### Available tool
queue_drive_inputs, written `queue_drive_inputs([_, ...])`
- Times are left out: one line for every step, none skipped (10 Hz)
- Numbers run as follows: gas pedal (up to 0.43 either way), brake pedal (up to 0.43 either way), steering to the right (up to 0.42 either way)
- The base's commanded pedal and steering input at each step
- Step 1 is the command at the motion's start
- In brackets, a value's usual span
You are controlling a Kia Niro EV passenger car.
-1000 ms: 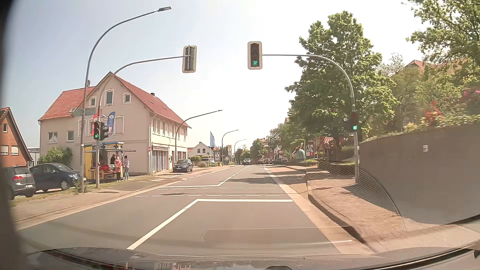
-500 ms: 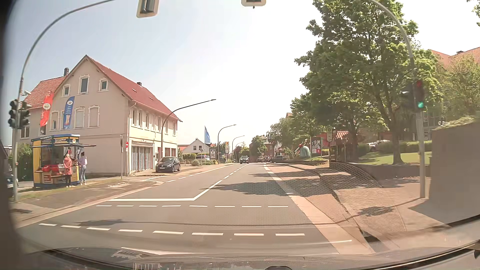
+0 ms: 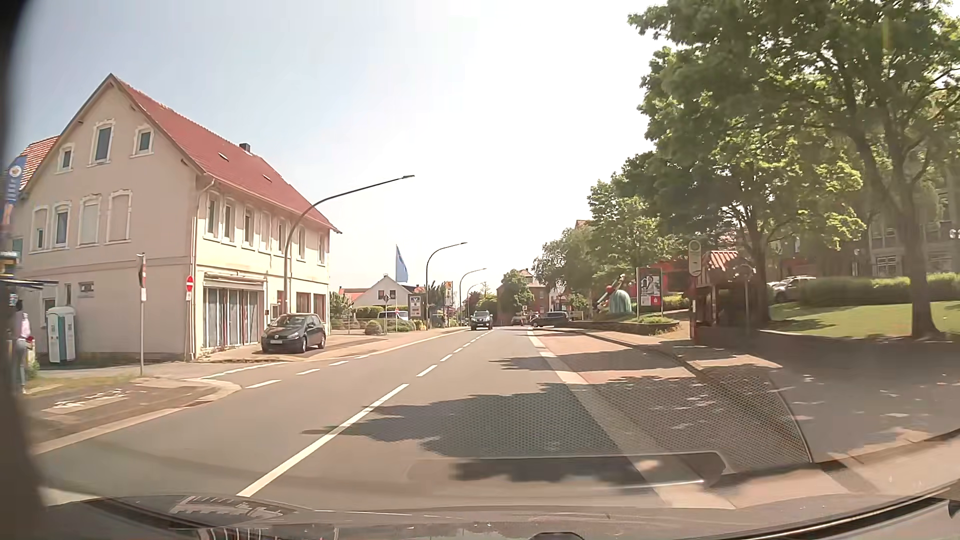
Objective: Follow the waypoints while adhering to traffic rules and regulations
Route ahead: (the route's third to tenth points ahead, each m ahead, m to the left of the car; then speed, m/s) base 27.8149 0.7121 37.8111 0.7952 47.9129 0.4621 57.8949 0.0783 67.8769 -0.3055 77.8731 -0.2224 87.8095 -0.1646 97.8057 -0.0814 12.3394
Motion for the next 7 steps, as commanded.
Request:
queue_drive_inputs([0.169,0.0,0.001])
queue_drive_inputs([0.169,0.0,0.0])
queue_drive_inputs([0.169,0.0,0.0])
queue_drive_inputs([0.169,0.0,0.0])
queue_drive_inputs([0.169,0.0,0.0])
queue_drive_inputs([0.169,0.0,0.0])
queue_drive_inputs([0.169,0.0,0.0])
